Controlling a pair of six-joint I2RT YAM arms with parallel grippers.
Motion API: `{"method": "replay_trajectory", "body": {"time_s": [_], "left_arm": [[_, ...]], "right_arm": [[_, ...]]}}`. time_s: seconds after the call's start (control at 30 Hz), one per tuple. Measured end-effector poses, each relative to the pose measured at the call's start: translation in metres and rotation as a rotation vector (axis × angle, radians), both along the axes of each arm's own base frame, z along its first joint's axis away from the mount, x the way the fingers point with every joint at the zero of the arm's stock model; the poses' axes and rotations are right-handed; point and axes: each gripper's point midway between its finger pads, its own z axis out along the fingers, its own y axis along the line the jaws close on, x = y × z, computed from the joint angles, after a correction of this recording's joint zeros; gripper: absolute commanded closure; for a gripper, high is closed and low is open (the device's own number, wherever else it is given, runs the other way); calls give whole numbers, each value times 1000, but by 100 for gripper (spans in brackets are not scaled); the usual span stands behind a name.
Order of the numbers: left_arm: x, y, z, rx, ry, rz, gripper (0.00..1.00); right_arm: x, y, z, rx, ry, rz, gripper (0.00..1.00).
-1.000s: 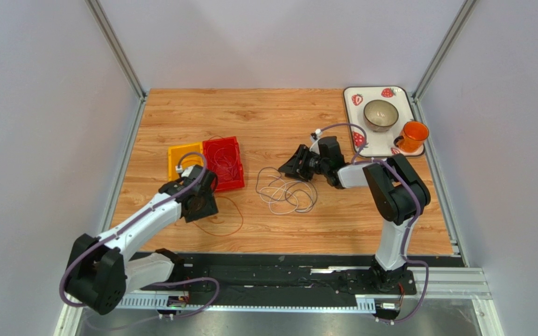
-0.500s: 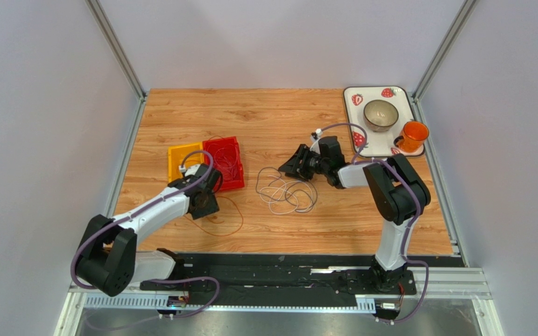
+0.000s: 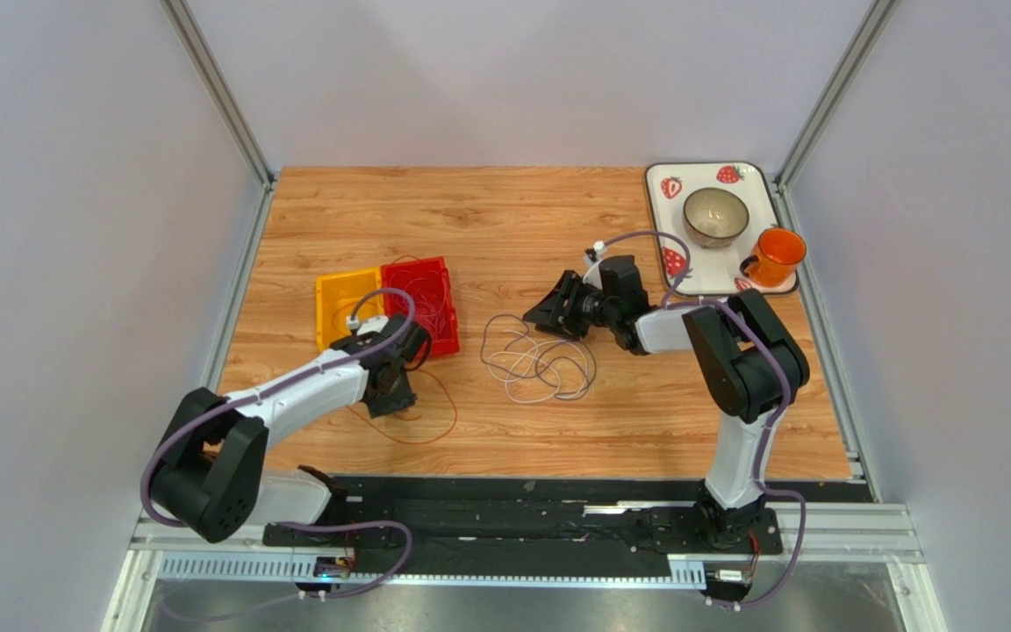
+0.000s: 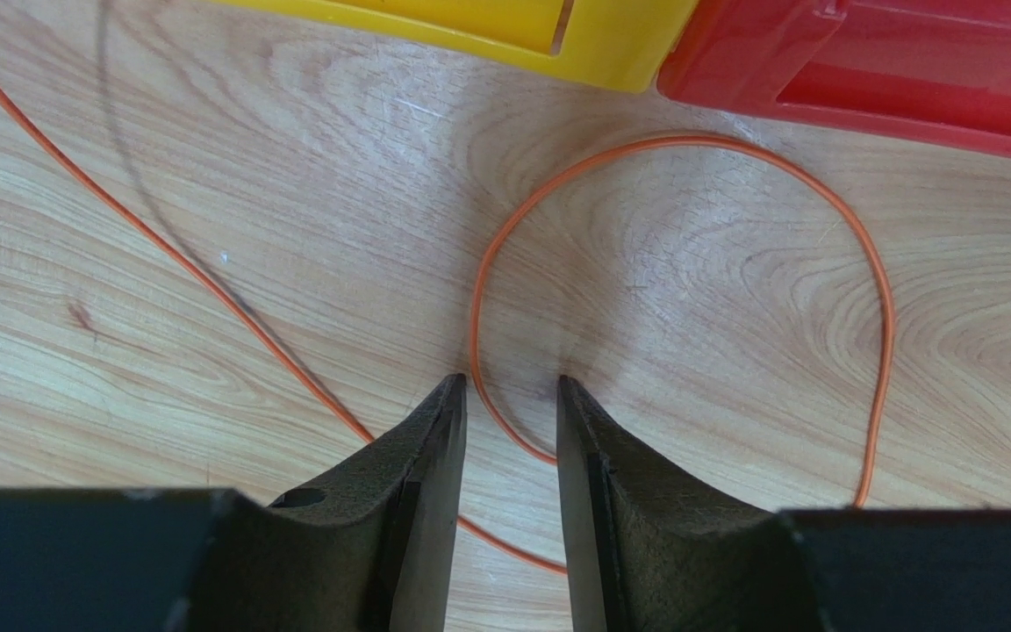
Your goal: Untangle the cables
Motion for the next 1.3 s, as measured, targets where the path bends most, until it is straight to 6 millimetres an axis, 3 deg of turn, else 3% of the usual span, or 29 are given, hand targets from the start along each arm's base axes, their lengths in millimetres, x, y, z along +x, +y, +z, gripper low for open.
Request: {"method": "replay_trajectory", "body": {"time_s": [0.07, 0.17, 0.5, 0.63, 0.8, 0.9, 0.97, 1.3], "left_arm": [[-1, -1, 0, 2, 3, 6, 60], [-2, -2, 0, 1, 2, 14, 68], [1, -13, 0, -30, -3, 7, 73], [14, -39, 1, -41, -3, -52, 73], [31, -69, 2, -66, -36, -104, 81], [33, -71, 2, -74, -48, -102, 89], [35, -71, 2, -75, -56, -101, 100], [34, -64, 11, -46, -66, -120, 100]], "right_arm": [[0, 0, 0, 0, -1, 0, 52], [1, 0, 1, 2, -4, 0, 52], [1, 0, 2, 12, -4, -1, 52], [3, -1, 3, 15, -5, -5, 52], [5, -2, 5, 28, -9, -7, 52], [5, -2, 5, 34, -5, -8, 52], [5, -2, 5, 37, -5, -7, 52], [6, -2, 8, 49, -7, -6, 52]]}}
